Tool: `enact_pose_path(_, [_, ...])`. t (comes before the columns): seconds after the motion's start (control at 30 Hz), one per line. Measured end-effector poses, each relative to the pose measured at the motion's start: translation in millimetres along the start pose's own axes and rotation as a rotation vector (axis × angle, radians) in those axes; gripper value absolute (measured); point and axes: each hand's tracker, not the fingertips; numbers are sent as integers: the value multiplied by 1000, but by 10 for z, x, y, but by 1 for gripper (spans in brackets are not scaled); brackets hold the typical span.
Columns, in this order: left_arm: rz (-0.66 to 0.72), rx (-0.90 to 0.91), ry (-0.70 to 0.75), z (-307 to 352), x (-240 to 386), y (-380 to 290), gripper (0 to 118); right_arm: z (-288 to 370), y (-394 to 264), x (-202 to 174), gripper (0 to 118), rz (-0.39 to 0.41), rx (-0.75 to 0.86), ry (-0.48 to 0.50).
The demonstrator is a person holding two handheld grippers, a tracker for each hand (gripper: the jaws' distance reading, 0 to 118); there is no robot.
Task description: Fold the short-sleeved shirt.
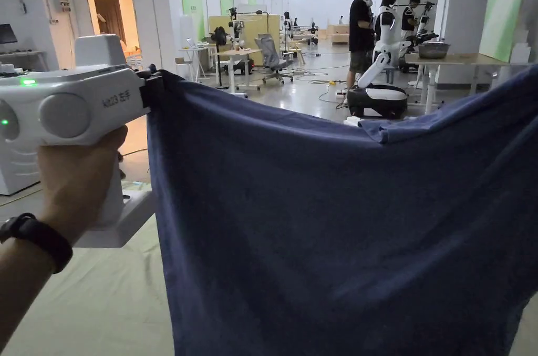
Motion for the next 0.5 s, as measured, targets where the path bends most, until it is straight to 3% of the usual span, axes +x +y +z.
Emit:
enact_pose_path(0.27, [-106,-42,44,-637,167,-198,6,-656,-315,-28,5,-6,-43,-65])
enact_pose_path(0.33, [-93,-51,62,-815,189,-256,6,-858,-383,-62,4,78,-82,-98])
enact_pose_path(0.37, [-102,-53,74,-912,214,-308,6,-902,-452,-51,4,47,-63,-115])
enact_pose_path(0.4, [-135,-63,111,-1020,227,-329,6,-958,-464,-52,4,86,-51,-138])
enact_pose_path(0.5, [-56,-94,113,-1245,207,-420,6,-1144,-569,-81,4,68,-67,-133])
